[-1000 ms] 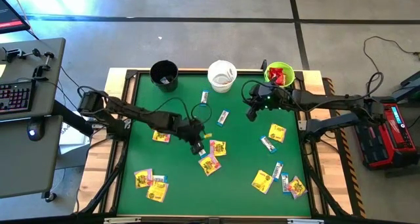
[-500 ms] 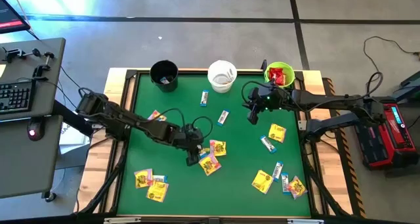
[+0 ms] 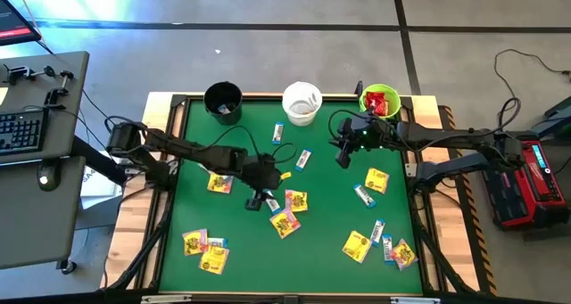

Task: Sort candy by brand, put in halloween buckets
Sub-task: Put the white candy into the white bucket

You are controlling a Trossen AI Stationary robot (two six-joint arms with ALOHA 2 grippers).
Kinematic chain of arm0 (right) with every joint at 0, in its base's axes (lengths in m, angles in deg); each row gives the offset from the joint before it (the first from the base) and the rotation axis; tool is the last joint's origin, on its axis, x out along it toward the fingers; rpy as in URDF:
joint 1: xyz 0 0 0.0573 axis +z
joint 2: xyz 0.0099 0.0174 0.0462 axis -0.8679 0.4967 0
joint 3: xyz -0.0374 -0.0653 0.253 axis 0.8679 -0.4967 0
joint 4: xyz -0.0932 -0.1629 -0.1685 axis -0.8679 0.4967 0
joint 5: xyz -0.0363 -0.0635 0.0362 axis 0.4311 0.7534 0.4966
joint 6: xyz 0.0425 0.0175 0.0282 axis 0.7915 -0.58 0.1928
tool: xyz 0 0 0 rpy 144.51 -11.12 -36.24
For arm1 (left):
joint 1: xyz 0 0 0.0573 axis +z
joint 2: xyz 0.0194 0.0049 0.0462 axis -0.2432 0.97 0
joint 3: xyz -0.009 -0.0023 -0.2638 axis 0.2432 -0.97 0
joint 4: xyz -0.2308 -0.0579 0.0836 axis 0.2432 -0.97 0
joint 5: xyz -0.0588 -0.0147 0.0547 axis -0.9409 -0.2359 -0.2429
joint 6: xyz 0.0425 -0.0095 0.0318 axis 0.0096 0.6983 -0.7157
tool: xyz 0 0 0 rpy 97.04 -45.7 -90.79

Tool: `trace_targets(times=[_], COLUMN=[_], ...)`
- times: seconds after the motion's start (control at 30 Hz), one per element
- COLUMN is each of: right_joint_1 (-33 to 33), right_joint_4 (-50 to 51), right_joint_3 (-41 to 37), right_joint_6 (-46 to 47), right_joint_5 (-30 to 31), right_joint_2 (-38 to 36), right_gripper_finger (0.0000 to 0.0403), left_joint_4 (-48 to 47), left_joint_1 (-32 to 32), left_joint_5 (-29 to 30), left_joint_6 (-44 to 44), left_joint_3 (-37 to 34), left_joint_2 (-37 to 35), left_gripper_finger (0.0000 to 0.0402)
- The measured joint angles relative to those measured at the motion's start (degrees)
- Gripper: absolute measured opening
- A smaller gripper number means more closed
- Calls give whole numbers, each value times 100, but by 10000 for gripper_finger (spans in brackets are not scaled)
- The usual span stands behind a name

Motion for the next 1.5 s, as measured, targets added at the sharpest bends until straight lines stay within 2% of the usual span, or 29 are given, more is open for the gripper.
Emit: trace_targets(times=[0.13,0.37,0.57,1.0,1.13,1.5], right_joint_1=[0,-1,-2,-2,-2,-2], right_joint_4=[0,-2,-16,-14,-11,-11], right_joint_3=[0,2,4,7,7,7], right_joint_6=[45,27,26,-81,-84,-84], right_joint_5=[1,1,1,1,1,3], right_joint_2=[0,0,18,28,28,31], right_gripper_finger=[0,0,0,0,0,0], left_joint_4=[-145,-170,-128,-321,-534,-770], left_joint_1=[133,135,56,58,58,58], left_joint_5=[-190,-426,25,42,31,62], left_joint_6=[-607,-870,-871,-1116,-1119,-1006], left_joint_3=[0,-4,-5,34,142,414], left_joint_2=[2,293,546,834,888,898], left_gripper_finger=[175,175,175,169,144,36])
